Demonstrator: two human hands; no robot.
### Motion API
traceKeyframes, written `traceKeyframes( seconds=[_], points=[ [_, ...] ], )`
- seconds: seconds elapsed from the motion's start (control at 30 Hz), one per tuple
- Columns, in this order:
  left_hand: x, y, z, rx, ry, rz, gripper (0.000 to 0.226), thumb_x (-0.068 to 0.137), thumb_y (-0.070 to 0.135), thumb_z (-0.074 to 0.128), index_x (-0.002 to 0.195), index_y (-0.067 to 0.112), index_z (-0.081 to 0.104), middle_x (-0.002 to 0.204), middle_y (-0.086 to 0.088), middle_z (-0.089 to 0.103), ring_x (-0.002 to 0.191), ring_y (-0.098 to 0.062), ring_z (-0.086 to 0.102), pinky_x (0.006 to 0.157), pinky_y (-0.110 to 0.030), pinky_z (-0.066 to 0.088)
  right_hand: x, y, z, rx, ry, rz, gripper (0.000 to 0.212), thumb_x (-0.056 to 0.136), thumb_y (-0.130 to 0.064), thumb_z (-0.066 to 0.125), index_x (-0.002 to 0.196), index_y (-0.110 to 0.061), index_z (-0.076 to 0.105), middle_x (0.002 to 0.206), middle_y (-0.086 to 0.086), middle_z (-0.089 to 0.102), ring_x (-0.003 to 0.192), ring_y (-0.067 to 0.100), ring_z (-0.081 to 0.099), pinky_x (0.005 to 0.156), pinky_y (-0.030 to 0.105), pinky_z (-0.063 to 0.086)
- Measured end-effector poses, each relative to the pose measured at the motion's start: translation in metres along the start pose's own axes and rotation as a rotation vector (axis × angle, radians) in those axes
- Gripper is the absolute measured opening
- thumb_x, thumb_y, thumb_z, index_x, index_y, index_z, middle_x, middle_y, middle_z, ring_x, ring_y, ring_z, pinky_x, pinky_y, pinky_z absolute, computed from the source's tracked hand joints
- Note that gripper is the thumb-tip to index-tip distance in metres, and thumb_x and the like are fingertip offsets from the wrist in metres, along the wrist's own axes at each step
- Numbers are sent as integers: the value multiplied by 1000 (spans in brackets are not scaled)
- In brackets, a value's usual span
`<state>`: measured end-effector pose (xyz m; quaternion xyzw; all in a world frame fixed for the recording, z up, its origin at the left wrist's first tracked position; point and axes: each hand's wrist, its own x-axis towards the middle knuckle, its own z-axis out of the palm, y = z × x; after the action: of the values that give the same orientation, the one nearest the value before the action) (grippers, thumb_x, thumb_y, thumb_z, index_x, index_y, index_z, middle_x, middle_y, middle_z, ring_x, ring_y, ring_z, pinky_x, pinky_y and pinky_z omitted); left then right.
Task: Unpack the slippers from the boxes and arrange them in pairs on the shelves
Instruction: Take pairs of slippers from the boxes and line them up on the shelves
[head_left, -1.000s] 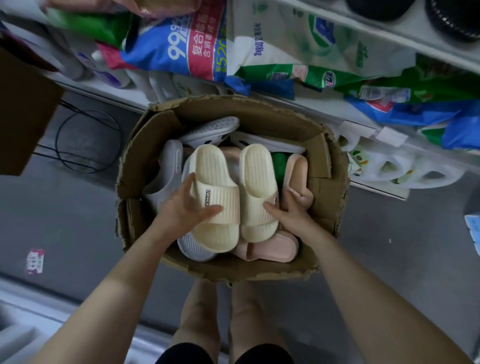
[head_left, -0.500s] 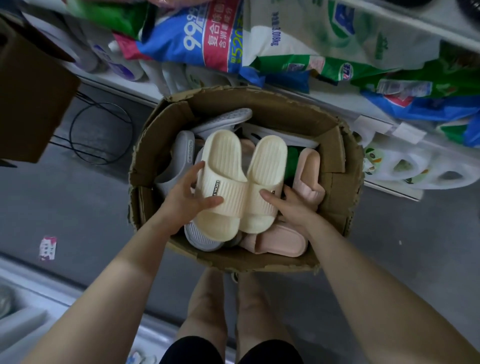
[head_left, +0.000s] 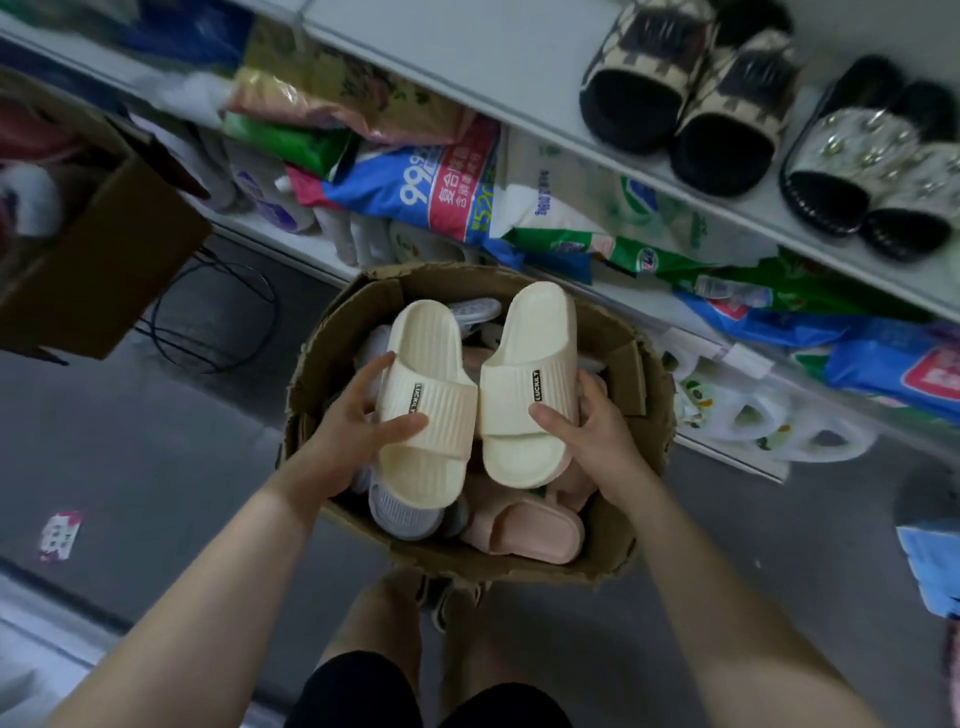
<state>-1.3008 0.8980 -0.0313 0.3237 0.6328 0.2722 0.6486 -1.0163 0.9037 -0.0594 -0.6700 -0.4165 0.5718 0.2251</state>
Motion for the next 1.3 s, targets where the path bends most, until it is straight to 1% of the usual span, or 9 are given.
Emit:
traceKeyframes(
  seconds=[0.17, 0.27, 0.43, 0.6, 0.77, 0.93, 1.03, 1.1, 1.3],
  points=[
    [-12, 60, -21, -85, 1, 187, 83, 73, 13, 81, 141, 40, 40, 120, -12, 64, 109, -29, 64, 89, -51, 54, -27, -78, -18, 66, 3, -203, 78, 67, -52, 83, 133, -53, 41, 130, -16, 60, 118, 5, 59, 99, 37, 51],
    [-7, 106, -31, -134, 7, 280, 74, 79, 5, 70, 142, 32, 41, 113, -11, 66, 103, -25, 66, 87, -45, 56, -28, -123, -25, 84, 34, -299, 83, 72, -45, 82, 143, -36, 40, 133, -11, 60, 119, 6, 59, 95, 30, 52],
    [45, 177, -63, -75, 5, 375, 73, 81, 10, 70, 143, 31, 39, 112, -12, 67, 92, -22, 70, 68, -34, 59, 10, -201, -22, 53, 173, -384, 70, 69, -49, 79, 129, -52, 43, 121, -6, 67, 111, 12, 64, 94, 38, 54],
    [112, 238, -103, 2, 23, 406, 79, 69, 29, 84, 137, 38, 45, 115, -12, 67, 99, -29, 68, 77, -49, 57, 74, -261, -4, 97, 283, -332, 92, 70, -53, 77, 148, -28, 36, 123, 0, 67, 108, 17, 67, 91, 47, 55],
    [176, 287, -125, 96, -15, 388, 82, 63, 39, 85, 135, 41, 46, 115, -10, 66, 99, -25, 68, 76, -39, 57, 129, -295, 13, 217, 316, -258, 60, 88, -28, 71, 141, -16, 44, 125, 0, 63, 106, 15, 64, 83, 30, 56],
    [222, 314, -118, 153, -45, 373, 78, 64, 45, 83, 133, 40, 47, 115, -6, 66, 102, -28, 66, 85, -48, 55, 157, -304, 20, 231, 409, -189, 62, 90, -29, 69, 143, -17, 41, 134, 4, 59, 112, 20, 62, 93, 41, 53],
    [241, 321, -117, 224, -24, 396, 87, 54, 61, 77, 133, 39, 47, 119, -8, 65, 104, -28, 65, 91, -53, 52, 155, -306, 22, 29, 471, -157, 59, 98, -31, 56, 150, -17, 31, 136, -2, 50, 115, 15, 54, 90, 30, 48],
    [241, 323, -111, 367, 11, 451, 79, 69, 56, 71, 139, 34, 42, 130, -11, 58, 113, -26, 60, 100, -47, 47, 154, -306, 22, -223, 526, -175, 59, 100, -33, 50, 152, -17, 26, 146, 4, 43, 126, 19, 48, 102, 33, 41],
    [225, 315, -94, 929, 96, 1016, 63, 87, 29, 67, 144, 27, 42, 148, -20, 35, 123, -39, 48, 102, -44, 39, 147, -315, 25, -735, 462, -359, 99, 80, -54, 71, 156, -30, 12, 161, 3, 12, 147, 22, 18, 115, 38, 24]
  ],
)
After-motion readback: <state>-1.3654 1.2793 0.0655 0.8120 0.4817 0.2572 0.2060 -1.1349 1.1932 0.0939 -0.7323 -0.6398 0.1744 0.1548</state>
